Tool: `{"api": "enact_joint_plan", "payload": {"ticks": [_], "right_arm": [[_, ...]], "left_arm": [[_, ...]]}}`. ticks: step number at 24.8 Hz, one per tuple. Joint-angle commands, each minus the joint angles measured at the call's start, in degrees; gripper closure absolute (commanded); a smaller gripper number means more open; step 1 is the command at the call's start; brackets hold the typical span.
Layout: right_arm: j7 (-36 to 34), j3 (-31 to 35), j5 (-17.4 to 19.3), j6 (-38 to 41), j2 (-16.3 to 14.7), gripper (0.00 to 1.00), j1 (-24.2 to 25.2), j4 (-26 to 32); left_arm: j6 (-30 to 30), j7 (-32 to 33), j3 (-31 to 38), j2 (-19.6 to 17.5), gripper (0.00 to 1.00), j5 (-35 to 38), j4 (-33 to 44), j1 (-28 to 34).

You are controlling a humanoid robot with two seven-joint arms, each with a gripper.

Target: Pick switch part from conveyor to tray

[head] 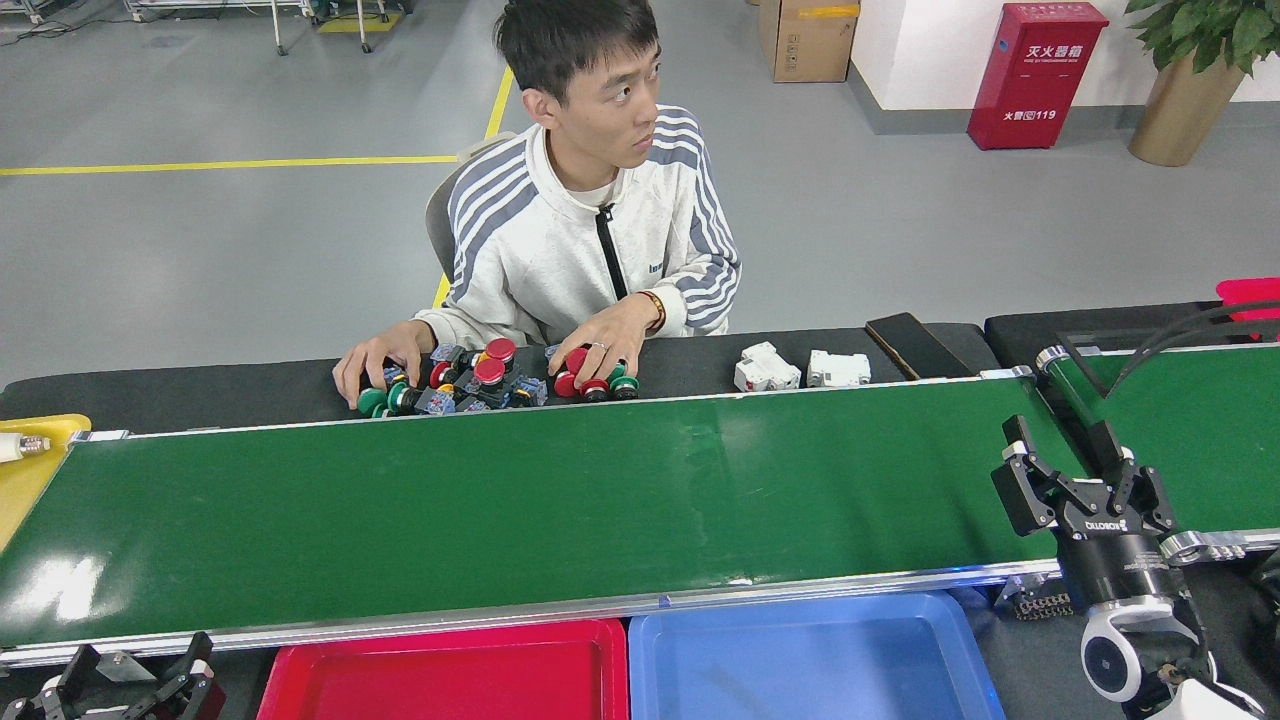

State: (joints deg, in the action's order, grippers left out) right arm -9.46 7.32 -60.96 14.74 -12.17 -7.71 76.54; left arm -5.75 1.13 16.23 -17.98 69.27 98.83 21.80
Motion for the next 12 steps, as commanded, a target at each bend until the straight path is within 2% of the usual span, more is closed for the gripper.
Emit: {"api": "enact_joint_plan", "payload": {"ticks": [1,4,7,9,12], "right_arm": [[0.8,0.2,-1.6,-2.0,-0.6,0.00,1.4,0.7],[1.9,0.1,-5.4,-10.1,-0.1,0.00,4.9,5.3],[4.2,0.1,-5.6,-15.9,-0.1,0.00,6.6,7.7],[8.1,0.0,-5.7,-16.2,0.0,0.00,7.5,9.6],[9.3,-0.5,-5.7,-15.1,1.1,0.00,15.4,17.6]], "left_arm": [[0.0,-0.5,0.1,-0.2,0.00,0.2,0.4,-0.7],[-0.1,-0.5,-0.1,-0.4,0.00,0.6,-0.2,-1.0],[0.0,-0.5,0.4,-0.1,0.00,0.5,-0.2,-1.0],[0.3,-0.5,0.5,0.0,0.00,0.6,-0.3,-1.1],[0.2,-0.5,0.4,0.0,0.00,0.4,-0.1,-1.5]]}}
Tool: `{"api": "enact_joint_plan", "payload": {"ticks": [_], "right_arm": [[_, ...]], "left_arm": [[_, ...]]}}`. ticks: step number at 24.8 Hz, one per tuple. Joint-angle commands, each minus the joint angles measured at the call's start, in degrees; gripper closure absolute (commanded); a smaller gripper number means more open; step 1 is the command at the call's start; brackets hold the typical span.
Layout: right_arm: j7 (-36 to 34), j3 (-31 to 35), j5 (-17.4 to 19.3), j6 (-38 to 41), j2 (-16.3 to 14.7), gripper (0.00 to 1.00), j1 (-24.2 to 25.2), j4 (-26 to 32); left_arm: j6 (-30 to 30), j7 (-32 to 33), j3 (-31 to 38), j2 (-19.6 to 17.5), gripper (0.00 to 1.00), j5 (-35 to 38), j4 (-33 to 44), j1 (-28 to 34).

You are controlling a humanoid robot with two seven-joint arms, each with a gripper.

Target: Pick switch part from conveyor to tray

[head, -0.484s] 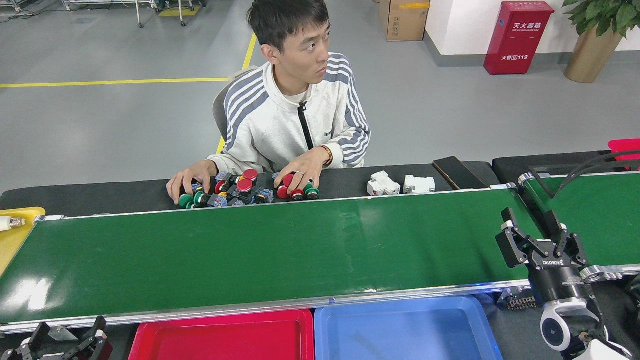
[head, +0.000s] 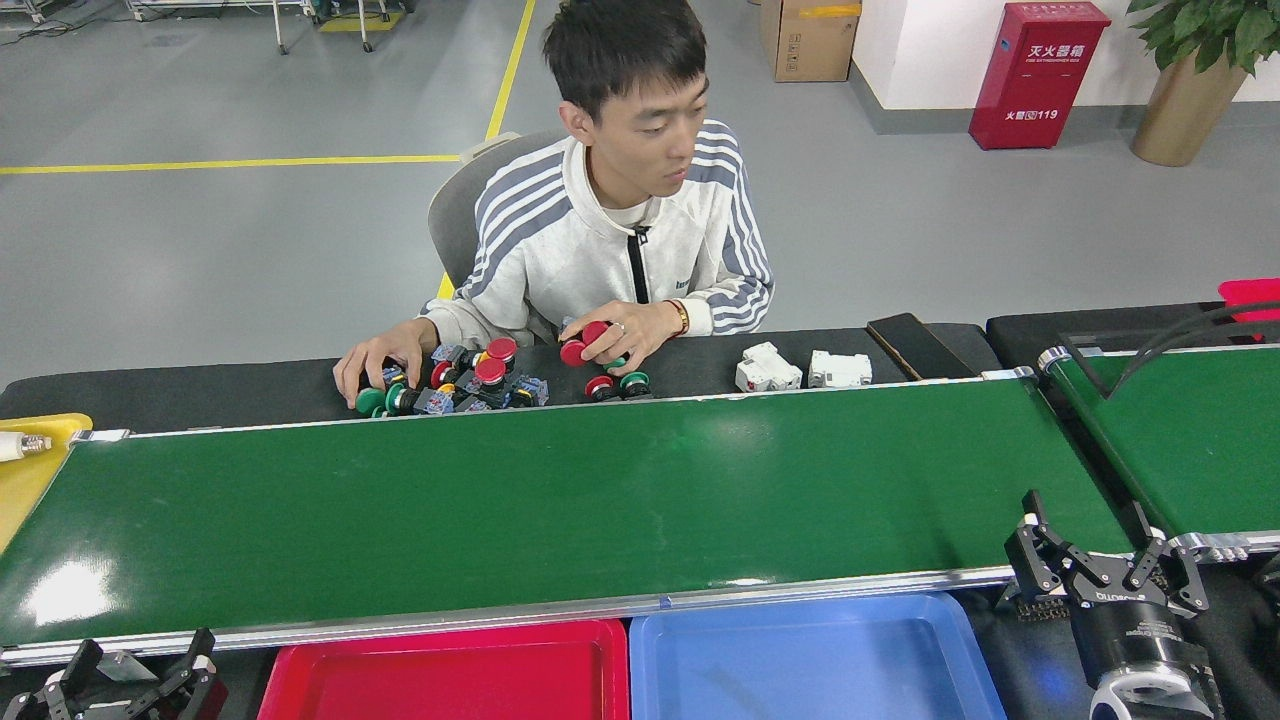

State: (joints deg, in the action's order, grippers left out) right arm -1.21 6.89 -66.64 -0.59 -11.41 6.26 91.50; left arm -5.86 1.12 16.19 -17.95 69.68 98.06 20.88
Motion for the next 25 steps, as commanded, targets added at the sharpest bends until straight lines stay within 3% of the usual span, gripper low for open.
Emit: {"api": "enact_joint_plan", "payload": {"ticks": [1,3,6,18,25], "right_arm": [[1.0,-0.1,-0.1,1.3,0.4,0.00,3.8,4.2],[1.0,-0.1,-0.1,5.2,-0.1,0.00,6.4,4.7],[1.0,-0.1,-0.2,9.7,0.1,0.00,6.6,4.6],[1.3,-0.2,0.0,10.8,0.8,0.00,6.0,2.8],[1.4,0.3,0.3,10.3,3.0,0.00,5.8,2.2]], "left_arm": [[0.3,-0.5,0.2,-0.2,0.00,0.0,0.6,-1.4],[0.2,-0.5,-0.1,-0.4,0.00,0.1,0.4,-3.8],[0.0,-0.5,-1.0,-0.5,0.00,0.0,-0.2,-4.6],[0.1,-0.4,-3.4,-0.6,0.00,0.2,-2.8,-6.6],[-1.0,-0.4,-3.4,-0.9,0.00,0.2,-3.3,-5.8]]}}
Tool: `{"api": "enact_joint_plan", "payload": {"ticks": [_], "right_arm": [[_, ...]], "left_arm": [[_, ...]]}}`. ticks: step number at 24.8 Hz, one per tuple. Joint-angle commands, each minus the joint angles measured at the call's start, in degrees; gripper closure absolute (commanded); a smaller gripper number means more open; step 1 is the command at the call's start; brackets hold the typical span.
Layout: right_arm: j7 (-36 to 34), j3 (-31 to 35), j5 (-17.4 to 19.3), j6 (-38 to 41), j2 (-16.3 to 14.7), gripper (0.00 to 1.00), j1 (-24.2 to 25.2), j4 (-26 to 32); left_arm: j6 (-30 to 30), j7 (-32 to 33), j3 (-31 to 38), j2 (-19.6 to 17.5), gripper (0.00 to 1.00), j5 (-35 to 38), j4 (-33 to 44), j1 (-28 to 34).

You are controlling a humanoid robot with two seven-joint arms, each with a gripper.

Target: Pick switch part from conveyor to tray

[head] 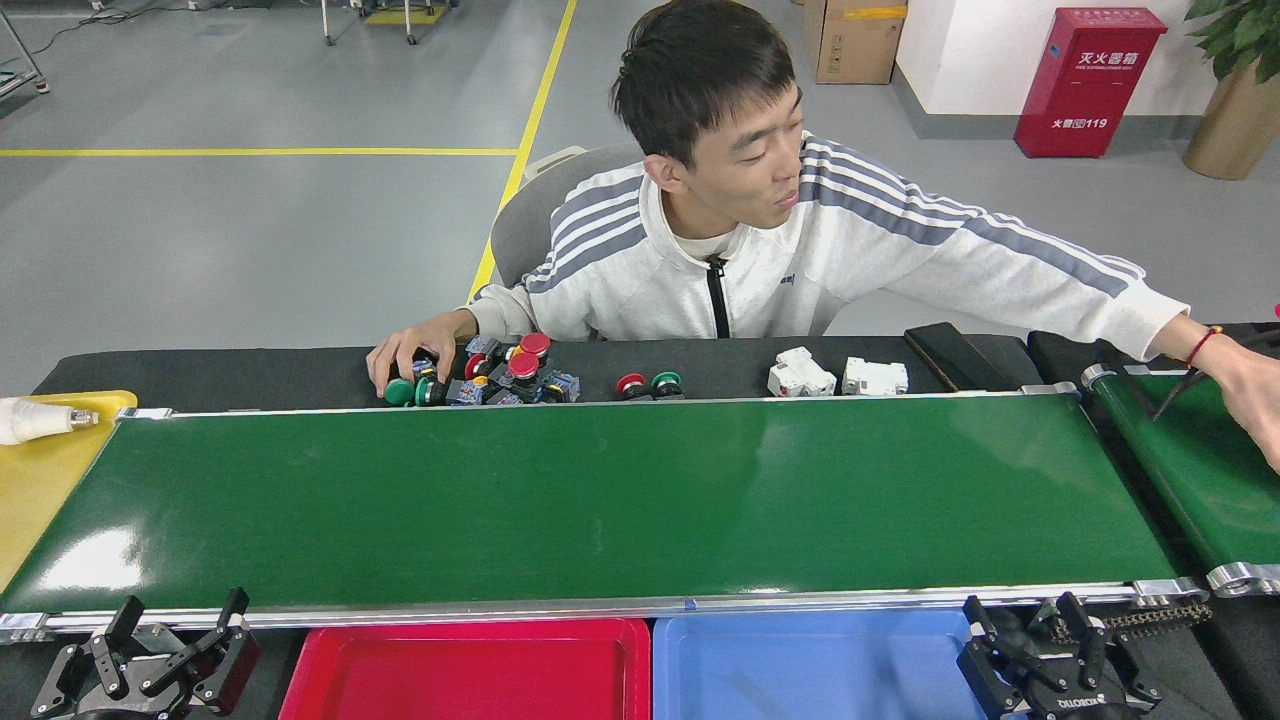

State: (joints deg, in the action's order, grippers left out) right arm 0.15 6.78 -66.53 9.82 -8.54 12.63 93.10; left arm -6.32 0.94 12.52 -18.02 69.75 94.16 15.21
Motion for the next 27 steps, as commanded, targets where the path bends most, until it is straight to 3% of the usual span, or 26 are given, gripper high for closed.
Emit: {"api": "enact_joint_plan", "payload": {"ticks": [1,8,27], "right_arm": [[0.0,0.3,0.2,-0.2,0.5,0.00,-0.5,0.9],[0.3,1.1,0.2,-0.2,2.3,0.00,-0.4,0.9],[0.8,1.7,-0.4,-0.2,1.7,0.00,-2.3,0.9]], "left_arm": [[-0.9,-0.2,0.6,-0.6,0.00,0.0,0.8,0.4],[-0.9,-0.2,2.2,-0.5,0.00,0.0,2.4,4.7],[-0.2,-0.2,2.6,0.0,0.00,0.1,3.5,6.0]]}}
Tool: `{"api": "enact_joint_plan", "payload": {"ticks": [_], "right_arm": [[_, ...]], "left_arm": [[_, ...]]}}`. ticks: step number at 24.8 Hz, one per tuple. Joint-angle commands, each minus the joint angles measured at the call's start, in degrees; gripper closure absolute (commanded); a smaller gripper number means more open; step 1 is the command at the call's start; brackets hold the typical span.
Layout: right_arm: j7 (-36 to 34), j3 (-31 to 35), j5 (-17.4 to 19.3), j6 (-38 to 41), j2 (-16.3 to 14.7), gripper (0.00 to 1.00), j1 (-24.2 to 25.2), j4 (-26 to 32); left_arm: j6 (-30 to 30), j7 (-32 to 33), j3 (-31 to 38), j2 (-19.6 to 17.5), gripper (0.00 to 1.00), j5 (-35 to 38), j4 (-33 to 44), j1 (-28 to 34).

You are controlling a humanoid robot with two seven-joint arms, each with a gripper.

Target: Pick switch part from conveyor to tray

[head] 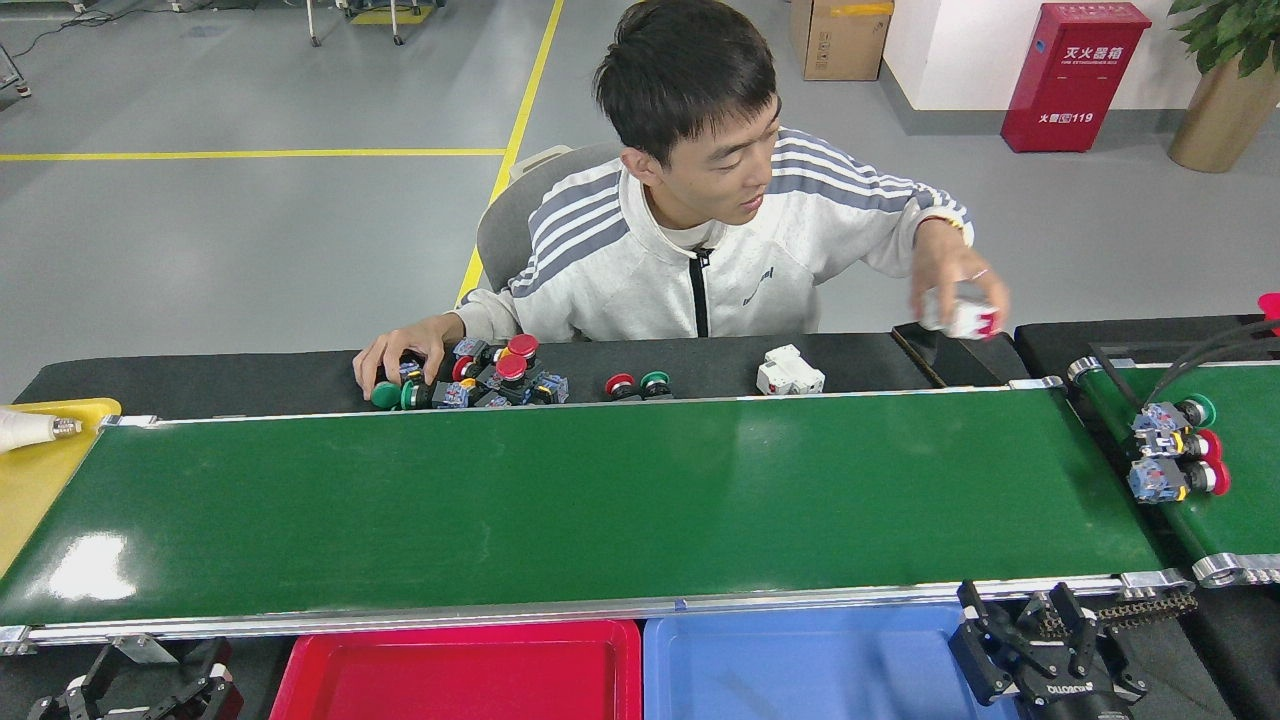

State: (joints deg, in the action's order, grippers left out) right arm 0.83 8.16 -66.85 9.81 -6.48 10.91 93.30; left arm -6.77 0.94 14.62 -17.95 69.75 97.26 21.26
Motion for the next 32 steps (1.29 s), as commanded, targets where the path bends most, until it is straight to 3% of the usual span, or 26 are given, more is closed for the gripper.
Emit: {"api": "enact_joint_plan", "payload": {"ticks": [1,10,20,25,32], "right_arm": [[0.5,0.3,0.0,-0.2,-0.5,0.00,-0.8,0.4],[0.8,0.5,0.3,-0.2,-1.2,0.00,-3.0,-0.8],[4.0,0.4,0.1,-0.2,-1.4,0.00,-11.7,-9.6],[6.6,0.2,0.0,-0.2,-3.5,0.00,-15.9,-13.2],[8.6,-7.2,-1.8,-4.1,-3.9,0.00,-22.1,-18.1]], "left_arm": [[0.3,-0.2,0.5,-0.2,0.00,0.2,0.1,-0.2],[0.3,-0.2,1.1,-0.9,0.00,0.1,-0.1,-0.8],[0.1,-0.2,0.9,-1.5,0.00,-0.1,-1.0,-1.1],[0.2,-0.2,0.8,-1.1,0.00,-0.1,-0.8,-0.9],[0.3,-0.2,1.0,-1.3,0.00,0.0,-1.1,-1.6]]}}
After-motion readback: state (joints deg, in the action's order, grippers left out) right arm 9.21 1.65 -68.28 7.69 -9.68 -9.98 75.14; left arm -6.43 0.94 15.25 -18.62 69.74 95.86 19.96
